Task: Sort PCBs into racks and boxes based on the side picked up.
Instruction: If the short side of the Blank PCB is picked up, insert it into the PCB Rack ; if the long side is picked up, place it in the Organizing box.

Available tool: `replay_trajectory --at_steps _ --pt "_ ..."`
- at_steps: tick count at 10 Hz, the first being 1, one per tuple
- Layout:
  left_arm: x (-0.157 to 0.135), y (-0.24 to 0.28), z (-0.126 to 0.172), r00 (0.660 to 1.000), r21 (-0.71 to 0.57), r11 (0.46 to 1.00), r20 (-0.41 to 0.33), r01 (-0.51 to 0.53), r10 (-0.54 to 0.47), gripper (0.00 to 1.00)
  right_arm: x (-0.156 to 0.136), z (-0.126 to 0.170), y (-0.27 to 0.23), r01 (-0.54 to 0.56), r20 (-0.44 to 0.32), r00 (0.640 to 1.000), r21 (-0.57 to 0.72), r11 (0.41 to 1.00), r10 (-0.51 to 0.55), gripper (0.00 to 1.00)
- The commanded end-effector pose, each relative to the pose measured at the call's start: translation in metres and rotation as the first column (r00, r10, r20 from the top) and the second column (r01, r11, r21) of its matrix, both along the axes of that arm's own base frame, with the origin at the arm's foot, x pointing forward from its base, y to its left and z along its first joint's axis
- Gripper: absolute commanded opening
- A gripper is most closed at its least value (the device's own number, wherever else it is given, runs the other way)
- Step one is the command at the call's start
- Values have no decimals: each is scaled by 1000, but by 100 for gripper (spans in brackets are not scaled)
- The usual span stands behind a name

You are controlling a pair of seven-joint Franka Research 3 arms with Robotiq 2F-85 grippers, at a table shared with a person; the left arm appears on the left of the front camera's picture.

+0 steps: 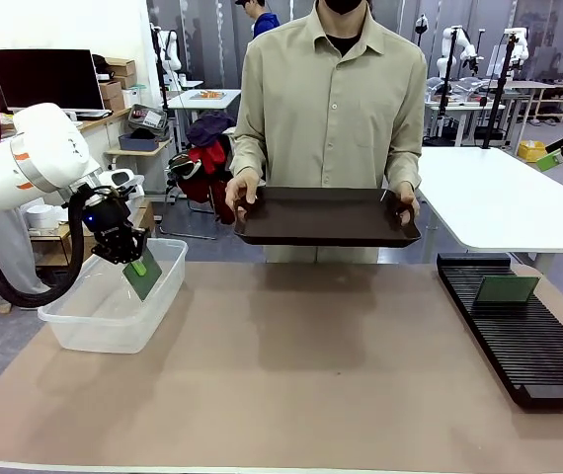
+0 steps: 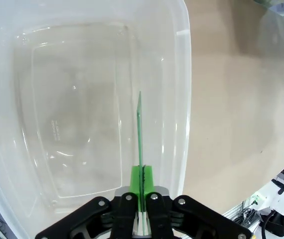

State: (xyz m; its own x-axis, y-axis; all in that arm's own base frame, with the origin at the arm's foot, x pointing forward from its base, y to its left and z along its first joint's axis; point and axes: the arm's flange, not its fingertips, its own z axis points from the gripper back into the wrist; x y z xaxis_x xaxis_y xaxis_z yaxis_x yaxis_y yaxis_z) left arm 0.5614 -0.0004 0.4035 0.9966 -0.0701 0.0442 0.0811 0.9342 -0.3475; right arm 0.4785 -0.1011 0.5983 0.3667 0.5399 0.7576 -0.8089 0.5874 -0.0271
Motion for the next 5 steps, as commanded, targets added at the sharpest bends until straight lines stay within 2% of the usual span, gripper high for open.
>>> replay_trajectory --at_steps 1,5 --pt "2 3 -4 1000 -10 1000 5 13 -13 3 2 -1 2 1 -3 1000 -3 1000 -1 100" --pt "3 11 -16 1000 -13 1000 -4 1 -1 3 2 -1 2 1 -3 1000 -3 1000 -1 100"
